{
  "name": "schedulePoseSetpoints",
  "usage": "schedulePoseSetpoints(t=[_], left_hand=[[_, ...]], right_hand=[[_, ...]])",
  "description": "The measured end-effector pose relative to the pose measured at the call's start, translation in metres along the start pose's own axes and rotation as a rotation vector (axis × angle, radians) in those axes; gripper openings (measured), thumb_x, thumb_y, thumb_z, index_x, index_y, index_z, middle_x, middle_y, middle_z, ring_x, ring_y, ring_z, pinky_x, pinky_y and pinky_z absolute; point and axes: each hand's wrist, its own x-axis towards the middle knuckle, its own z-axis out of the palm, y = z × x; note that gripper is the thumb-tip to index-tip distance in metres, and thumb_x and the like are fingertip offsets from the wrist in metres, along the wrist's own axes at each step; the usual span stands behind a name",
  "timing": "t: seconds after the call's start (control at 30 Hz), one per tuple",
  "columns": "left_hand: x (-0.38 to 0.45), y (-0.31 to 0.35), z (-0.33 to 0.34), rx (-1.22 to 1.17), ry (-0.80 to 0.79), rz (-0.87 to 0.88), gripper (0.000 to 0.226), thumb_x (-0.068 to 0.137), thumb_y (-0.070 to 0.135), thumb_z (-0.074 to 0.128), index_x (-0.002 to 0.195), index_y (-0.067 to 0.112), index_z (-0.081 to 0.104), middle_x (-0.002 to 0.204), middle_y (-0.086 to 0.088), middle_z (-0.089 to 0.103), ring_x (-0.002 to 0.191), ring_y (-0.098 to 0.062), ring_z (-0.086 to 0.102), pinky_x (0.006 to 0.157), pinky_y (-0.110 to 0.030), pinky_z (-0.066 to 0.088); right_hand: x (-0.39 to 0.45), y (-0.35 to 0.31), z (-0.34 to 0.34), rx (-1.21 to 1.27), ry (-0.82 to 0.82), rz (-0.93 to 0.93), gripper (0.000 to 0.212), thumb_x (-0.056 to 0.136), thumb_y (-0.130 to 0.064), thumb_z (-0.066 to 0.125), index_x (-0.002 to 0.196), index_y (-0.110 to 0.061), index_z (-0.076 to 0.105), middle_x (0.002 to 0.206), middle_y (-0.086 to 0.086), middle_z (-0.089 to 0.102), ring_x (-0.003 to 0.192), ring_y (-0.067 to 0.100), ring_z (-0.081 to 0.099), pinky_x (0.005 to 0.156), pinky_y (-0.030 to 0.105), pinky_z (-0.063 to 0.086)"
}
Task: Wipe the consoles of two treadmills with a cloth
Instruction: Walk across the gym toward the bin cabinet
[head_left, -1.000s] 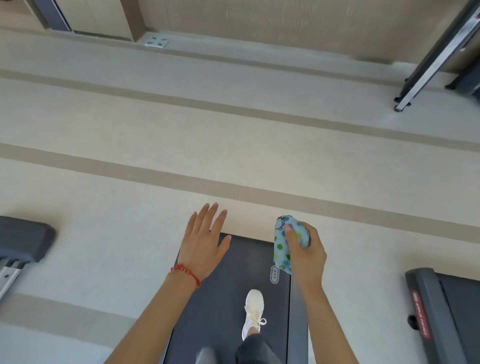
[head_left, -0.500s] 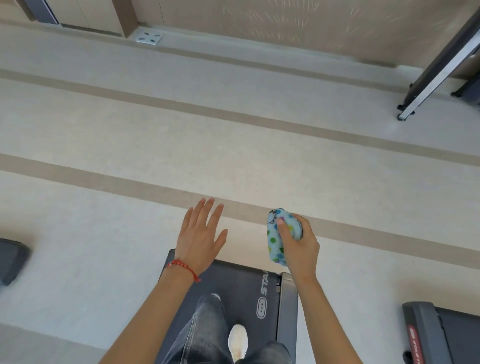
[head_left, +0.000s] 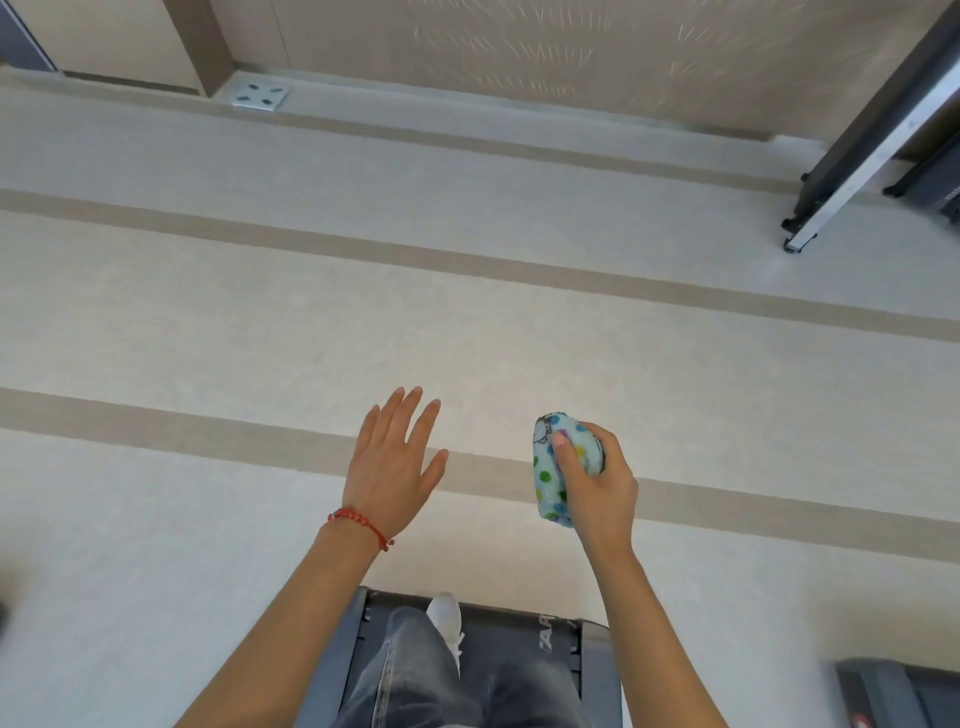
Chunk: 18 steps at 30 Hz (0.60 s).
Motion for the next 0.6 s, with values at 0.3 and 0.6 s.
schedulePoseSetpoints(t=[0.3,0.6], left_hand=[[0.075,-0.042,0.018,-0.011,0.005,-0.013,0.056,0.094,0.042,0.029,0.129,0.005,0.052,0.134,-0.018,0.05,0.127,-0.032,0.038,0.101,-0.051,0.036],[0.147,-0.091,0.113,0.018,0.082,-0.09,0.055,0.089,0.038,0.035,0.128,0.004,0.054,0.133,-0.018,0.05,0.127,-0.03,0.033,0.102,-0.049,0.034]], right_hand=[[0.076,-0.015,0.048,-0.021,0.006,-0.029,0.021,0.085,-0.035,0.065,0.103,-0.026,0.057,0.085,-0.018,0.06,0.079,-0.002,0.059,0.058,0.007,0.046],[0.205,0.024,0.121,0.0,-0.057,-0.102,0.023,0.084,-0.037,0.065,0.103,-0.026,0.059,0.085,-0.018,0.06,0.078,-0.003,0.058,0.061,0.012,0.044]])
